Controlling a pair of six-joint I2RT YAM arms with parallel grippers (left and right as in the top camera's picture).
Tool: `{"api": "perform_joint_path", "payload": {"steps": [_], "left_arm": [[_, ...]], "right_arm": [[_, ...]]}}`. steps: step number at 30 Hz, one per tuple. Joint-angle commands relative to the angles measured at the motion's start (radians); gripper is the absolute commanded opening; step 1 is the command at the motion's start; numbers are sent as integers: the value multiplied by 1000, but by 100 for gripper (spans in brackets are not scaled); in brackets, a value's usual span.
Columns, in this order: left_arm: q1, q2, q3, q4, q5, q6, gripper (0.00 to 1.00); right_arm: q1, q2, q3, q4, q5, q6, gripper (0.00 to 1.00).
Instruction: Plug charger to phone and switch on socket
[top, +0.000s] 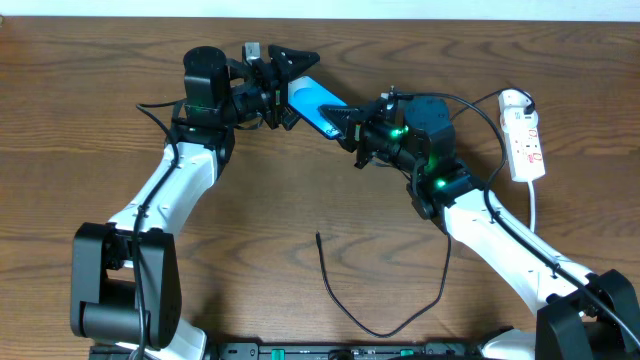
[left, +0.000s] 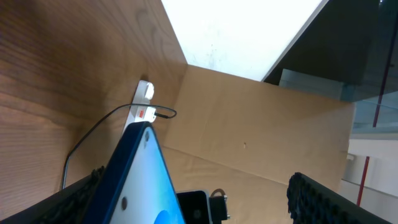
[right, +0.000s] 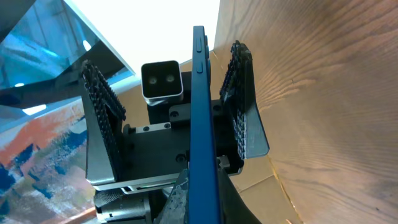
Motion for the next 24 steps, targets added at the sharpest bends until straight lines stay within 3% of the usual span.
{"api": "perform_joint_path", "payload": {"steps": [1,8,14,21,24], "left_arm": [[4,-26,31,5,-6,-10,91],[-2,-26,31,2,-1,-9,90],[-11,-26,31,2,-2,-9,79],[-11,-26,31,2,-2,-9,78],[-11,-26,31,2,-2,-9,73]], "right_arm": [[11,-2,21,14,22,27,1],[11,-2,21,14,23,27,1],[11,-2,21,18,26,27,1],[11,-2,21,18,25,27,1],[11,-2,21,18,22,27,1]]}}
